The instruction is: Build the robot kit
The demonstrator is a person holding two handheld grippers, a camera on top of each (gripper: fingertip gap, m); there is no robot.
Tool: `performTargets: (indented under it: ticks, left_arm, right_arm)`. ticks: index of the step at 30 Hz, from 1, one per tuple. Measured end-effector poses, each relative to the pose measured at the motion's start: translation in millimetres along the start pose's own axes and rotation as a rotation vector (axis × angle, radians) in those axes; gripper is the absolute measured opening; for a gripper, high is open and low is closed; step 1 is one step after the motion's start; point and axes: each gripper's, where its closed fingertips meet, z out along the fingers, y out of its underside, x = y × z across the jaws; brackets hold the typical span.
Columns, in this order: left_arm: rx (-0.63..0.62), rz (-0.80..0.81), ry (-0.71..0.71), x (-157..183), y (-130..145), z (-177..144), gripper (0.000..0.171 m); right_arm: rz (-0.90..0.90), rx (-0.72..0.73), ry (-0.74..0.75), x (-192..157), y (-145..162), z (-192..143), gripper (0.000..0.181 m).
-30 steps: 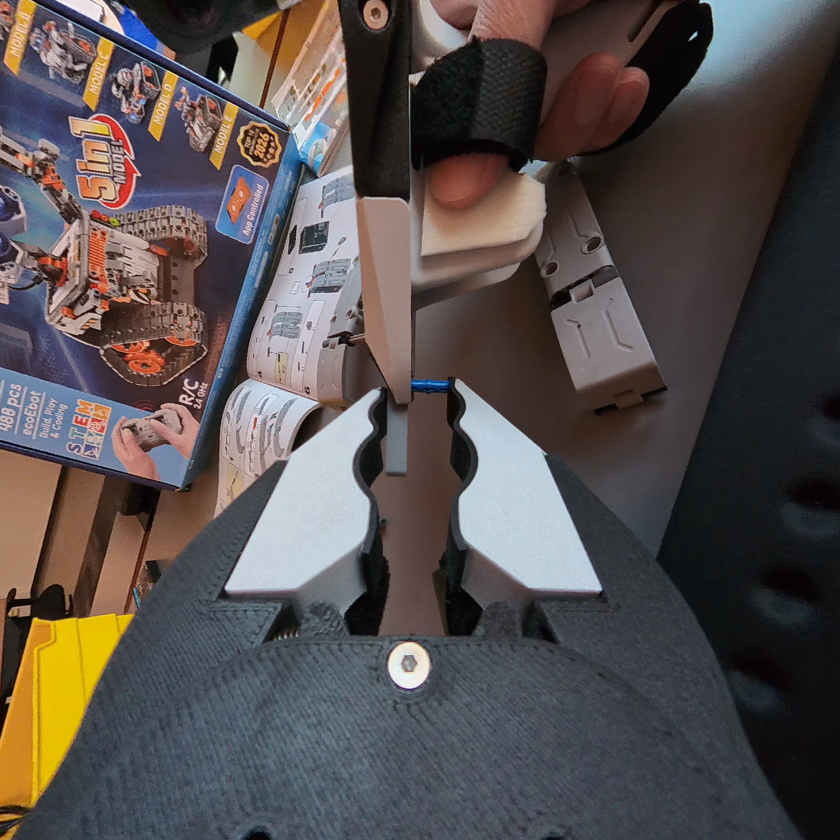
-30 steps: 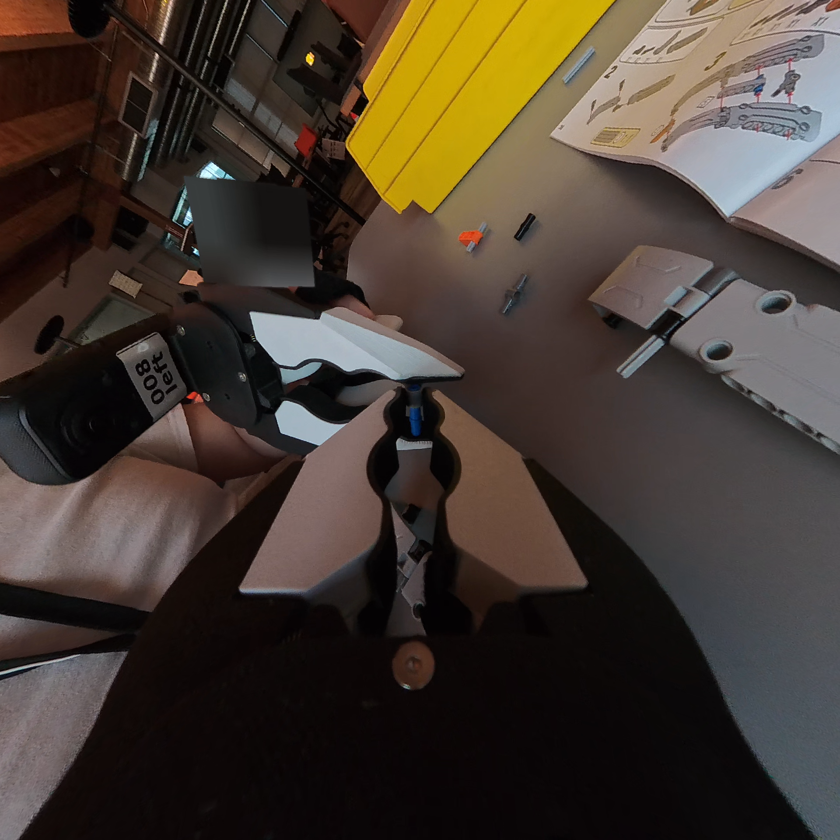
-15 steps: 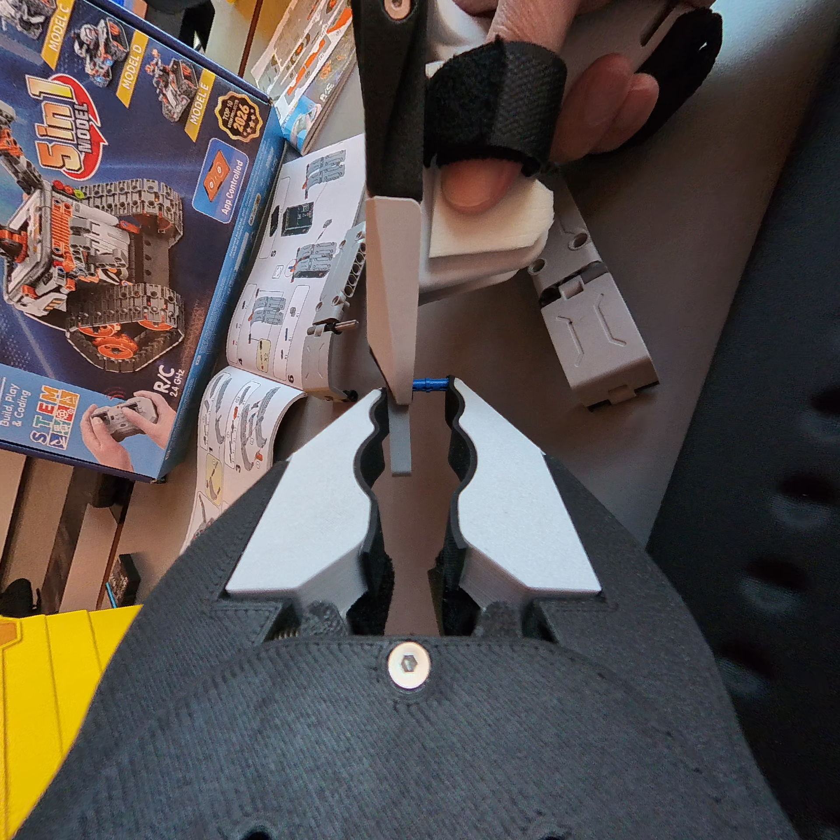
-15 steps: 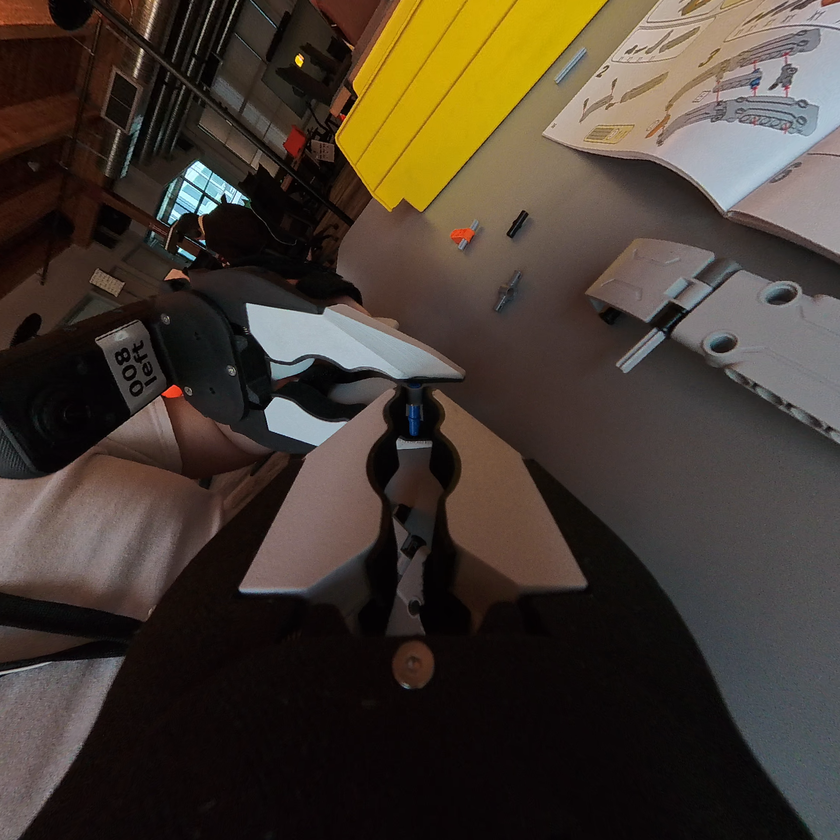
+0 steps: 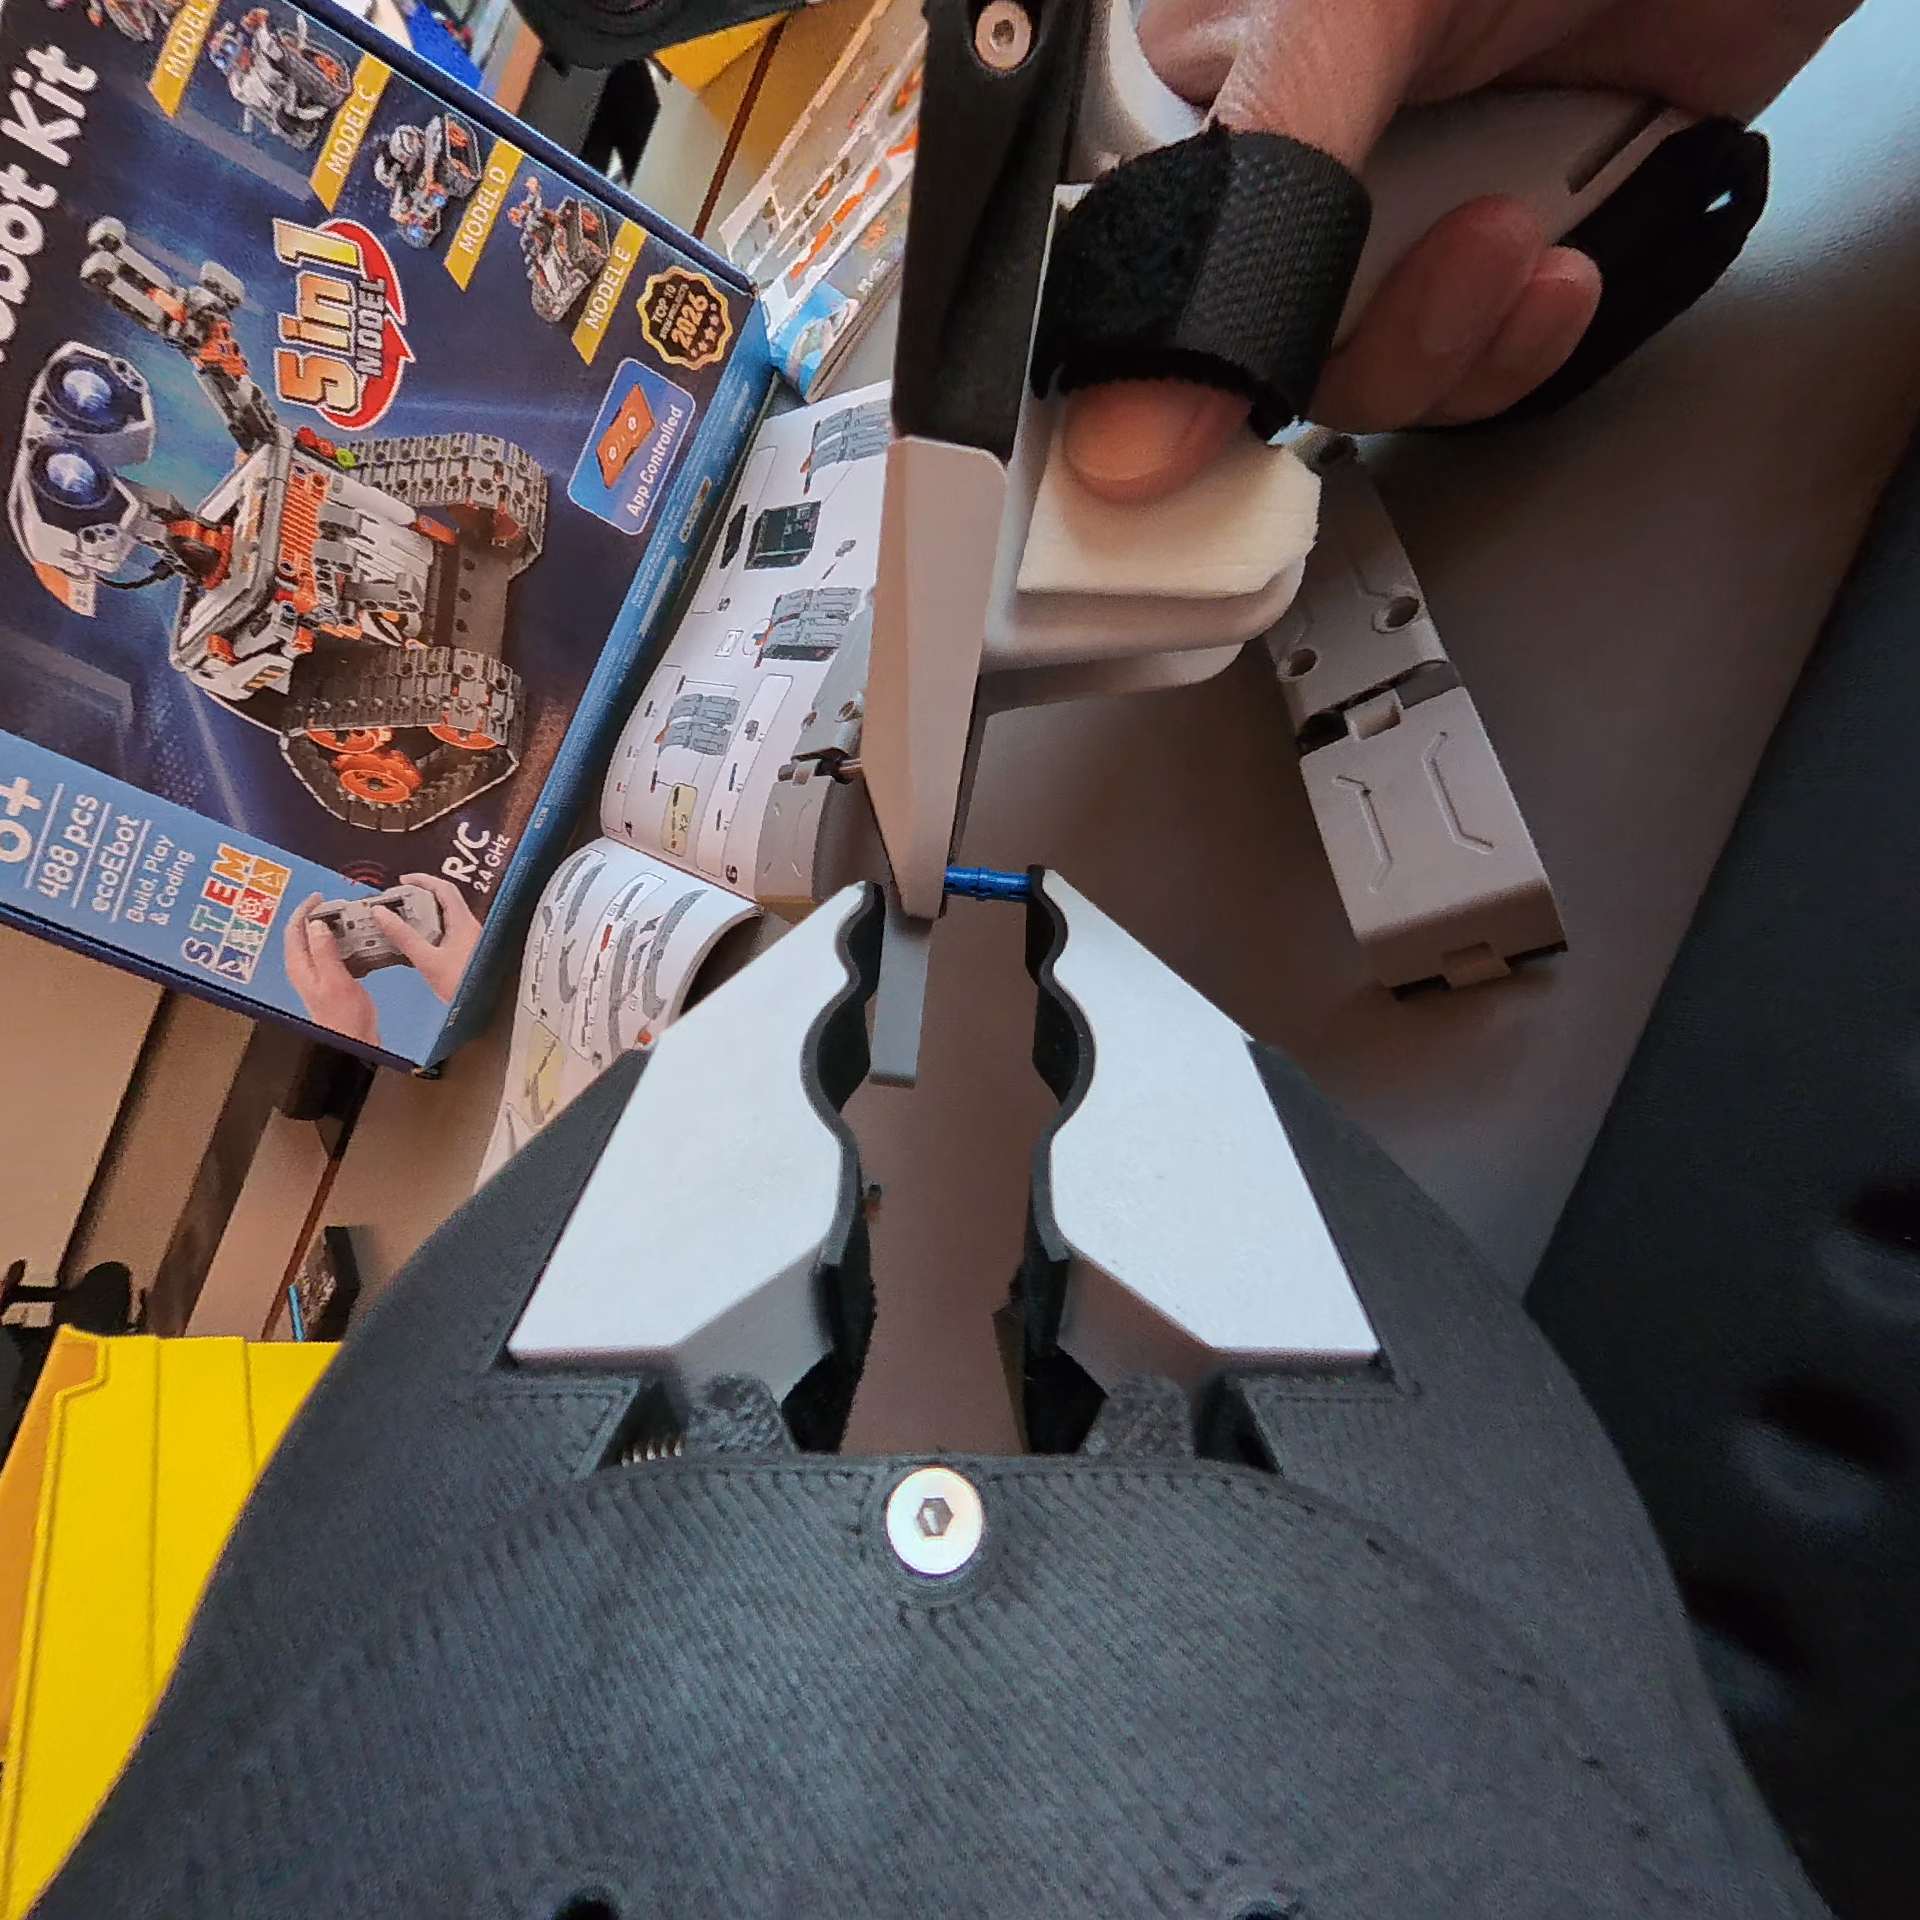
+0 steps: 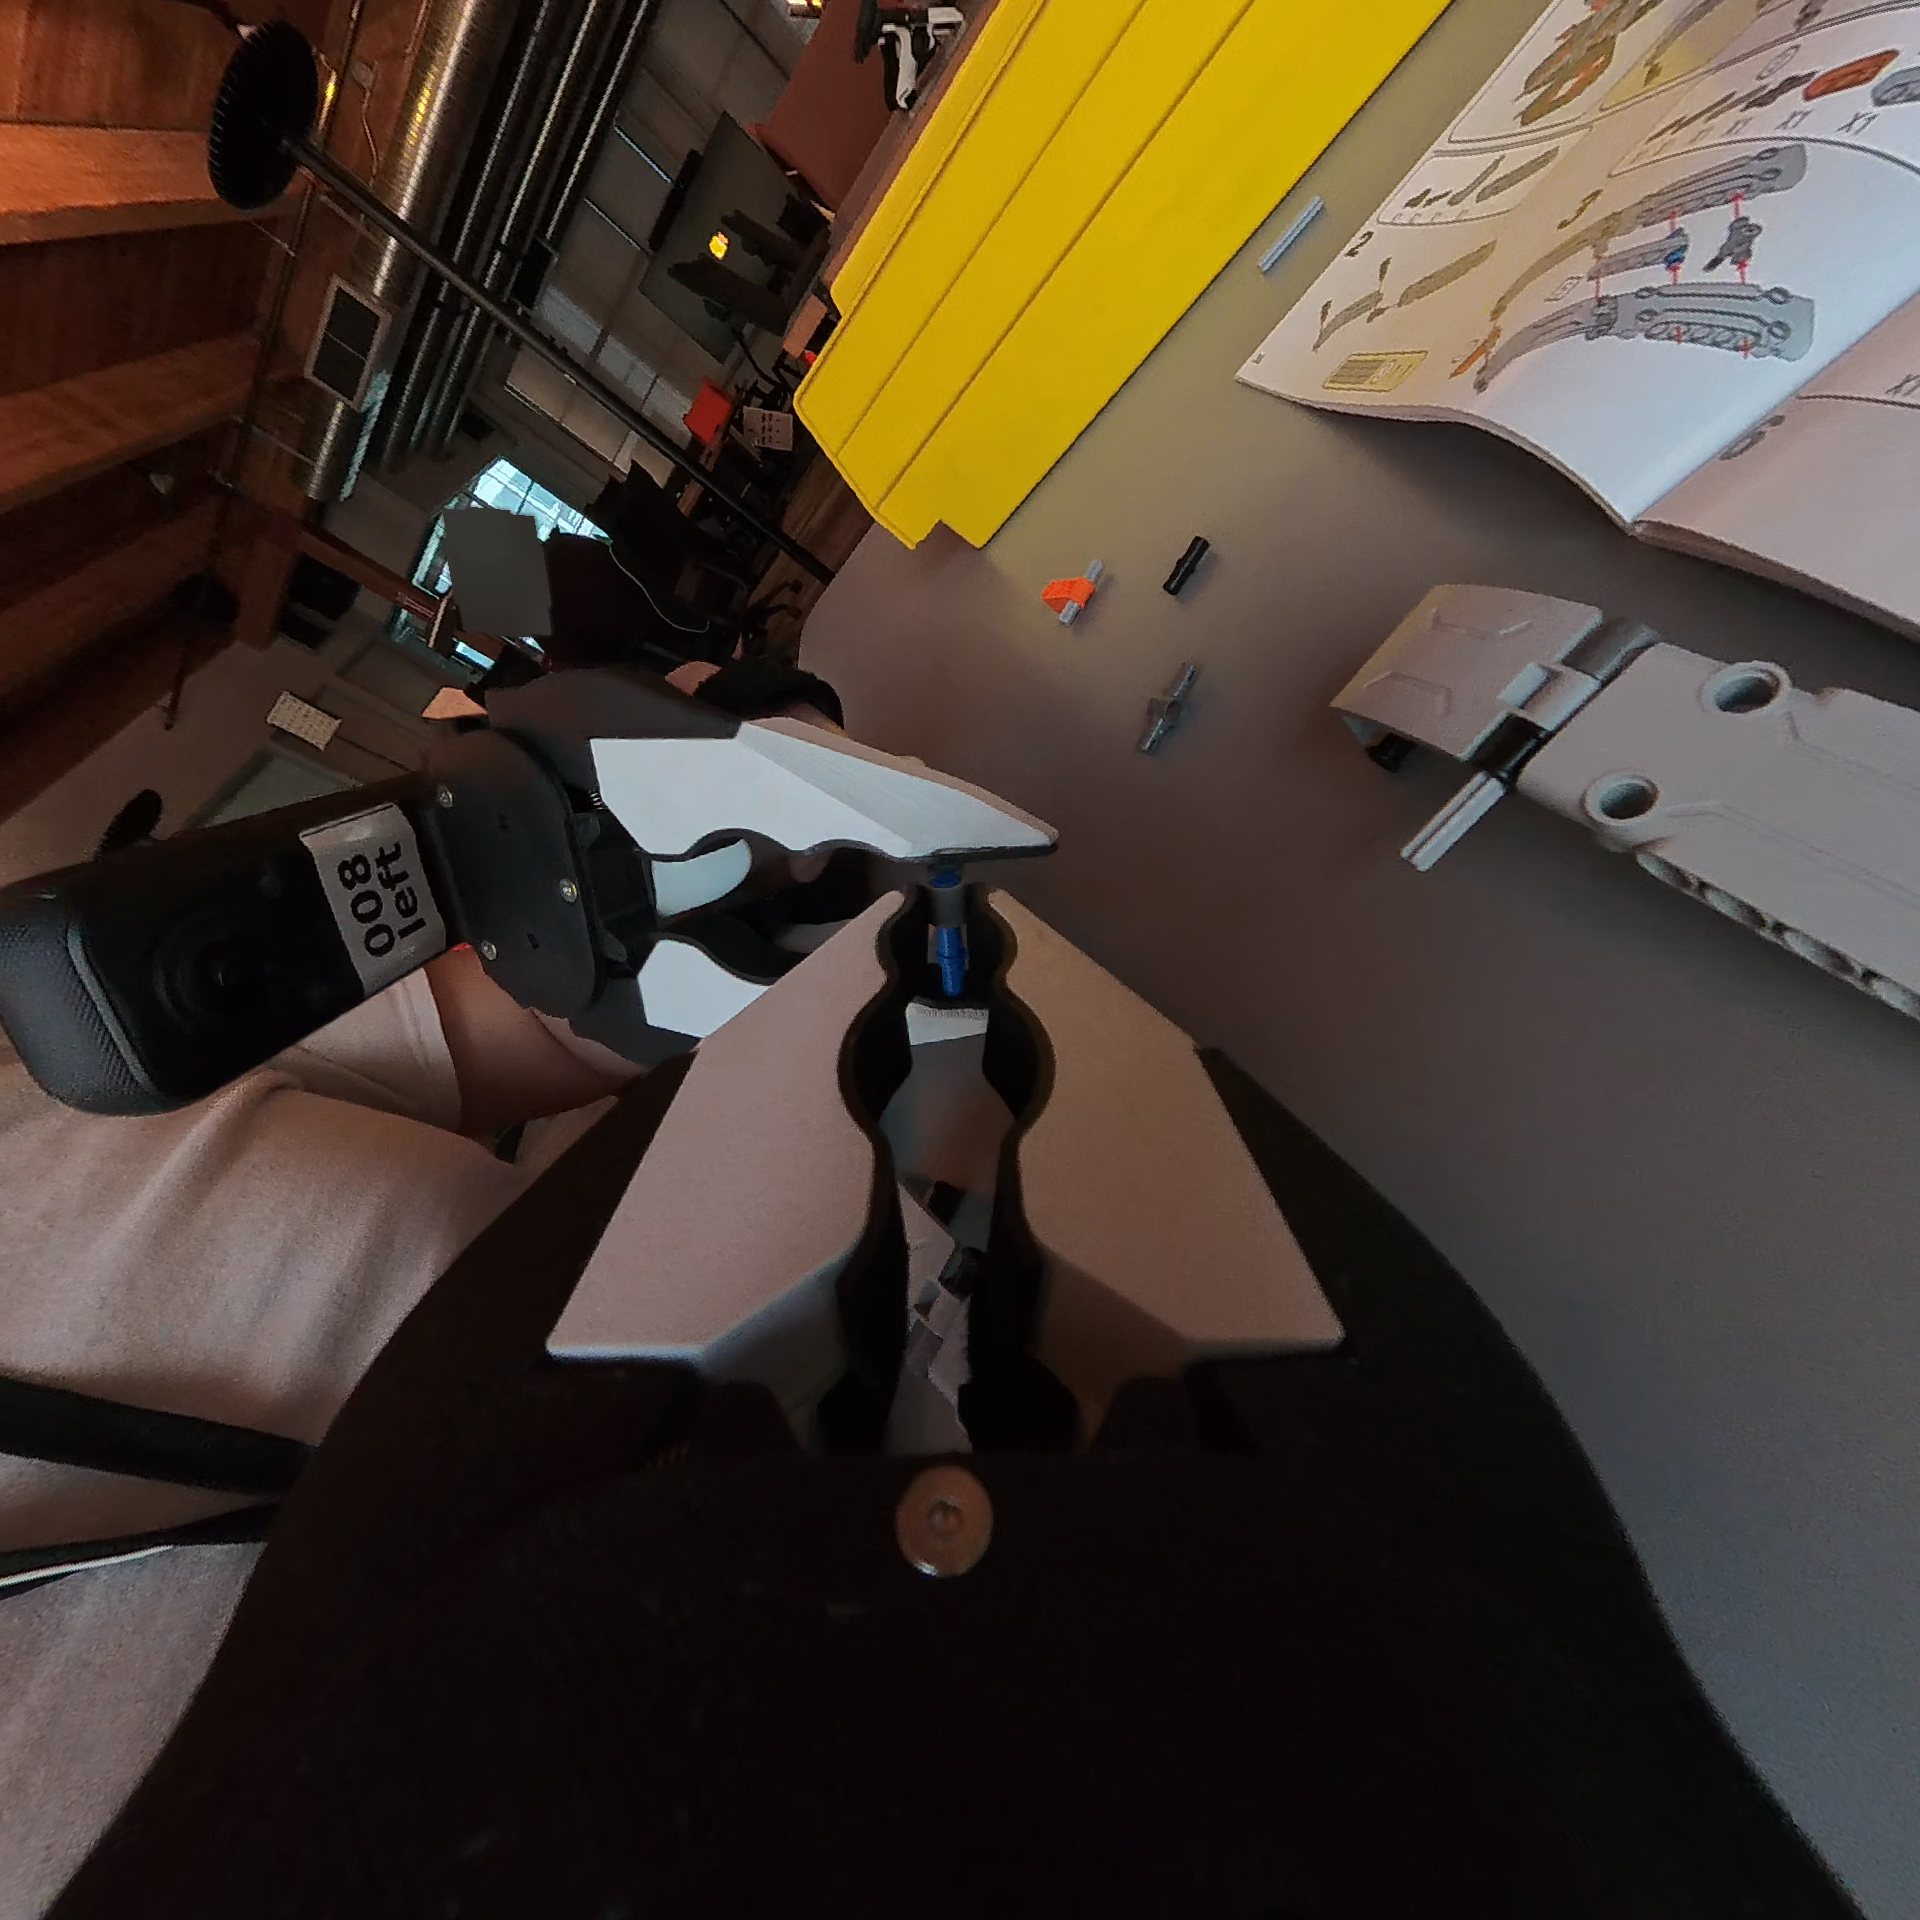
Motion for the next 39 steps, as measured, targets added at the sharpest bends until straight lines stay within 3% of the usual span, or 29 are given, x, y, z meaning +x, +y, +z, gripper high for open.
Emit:
performTargets:
  ticks: [20, 29, 39]
  left_arm:
    - [-0.034, -0.037, 0.037, -0.6, 5.5, 1.1, 0.024]
    - [-0.034, 0.026, -0.076, -8.5, 3.3, 0.3, 0.026]
    - [-0.051, 0.001, -0.016, -6.3, 5.0, -1.2, 0.023]
  right_arm:
    - [-0.050, 0.030, 0.060, 3.2, -1.6, 3.5, 0.005]
    - [-0.070, 0.059, 0.066, 2.2, -6.9, 1.3, 0.006]
    - [-0.095, 0.061, 0.079, 1.5, -6.9, 3.0, 0.006]
